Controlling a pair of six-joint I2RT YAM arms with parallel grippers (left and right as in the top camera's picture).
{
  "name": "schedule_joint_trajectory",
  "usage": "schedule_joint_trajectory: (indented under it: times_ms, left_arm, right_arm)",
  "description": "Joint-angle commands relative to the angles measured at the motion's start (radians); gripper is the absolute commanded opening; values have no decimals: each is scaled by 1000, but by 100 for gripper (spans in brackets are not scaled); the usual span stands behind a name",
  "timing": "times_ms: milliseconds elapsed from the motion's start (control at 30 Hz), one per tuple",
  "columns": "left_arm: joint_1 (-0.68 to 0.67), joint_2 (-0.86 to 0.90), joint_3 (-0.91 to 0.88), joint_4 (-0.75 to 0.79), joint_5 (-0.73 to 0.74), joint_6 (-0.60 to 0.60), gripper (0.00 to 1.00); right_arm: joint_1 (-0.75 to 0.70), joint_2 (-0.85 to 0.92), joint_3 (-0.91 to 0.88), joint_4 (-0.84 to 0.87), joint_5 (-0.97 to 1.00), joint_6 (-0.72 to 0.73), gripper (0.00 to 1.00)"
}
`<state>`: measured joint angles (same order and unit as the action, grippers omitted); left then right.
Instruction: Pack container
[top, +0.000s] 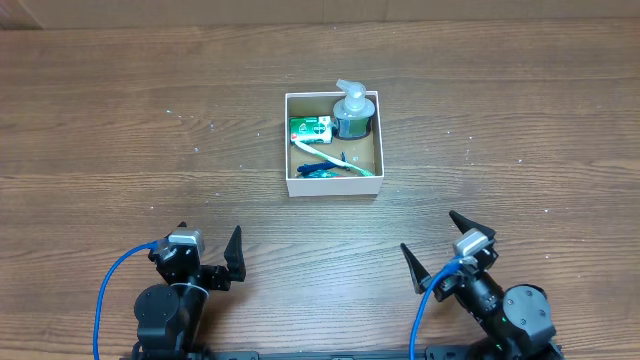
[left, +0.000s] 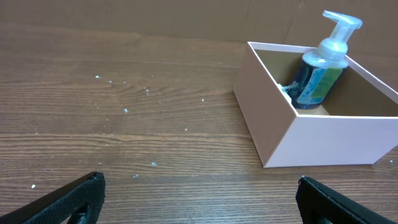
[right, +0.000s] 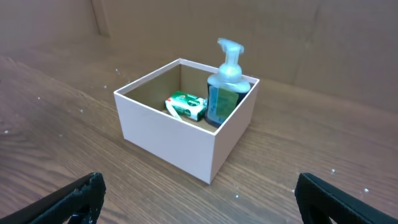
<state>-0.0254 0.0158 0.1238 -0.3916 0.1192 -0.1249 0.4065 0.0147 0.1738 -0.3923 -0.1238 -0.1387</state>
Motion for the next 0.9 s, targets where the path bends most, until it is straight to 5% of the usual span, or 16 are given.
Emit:
schedule_joint_trajectory:
  times_ms: [0,867]
  left_arm:
    - [7,-12,-9,4,8,-10,100]
    - [7,-12,-9,4,8,-10,100]
  right_arm:
    - [-3,-12,-59,61,0,1,100]
    - [-3,-12,-89,121,34,0,100]
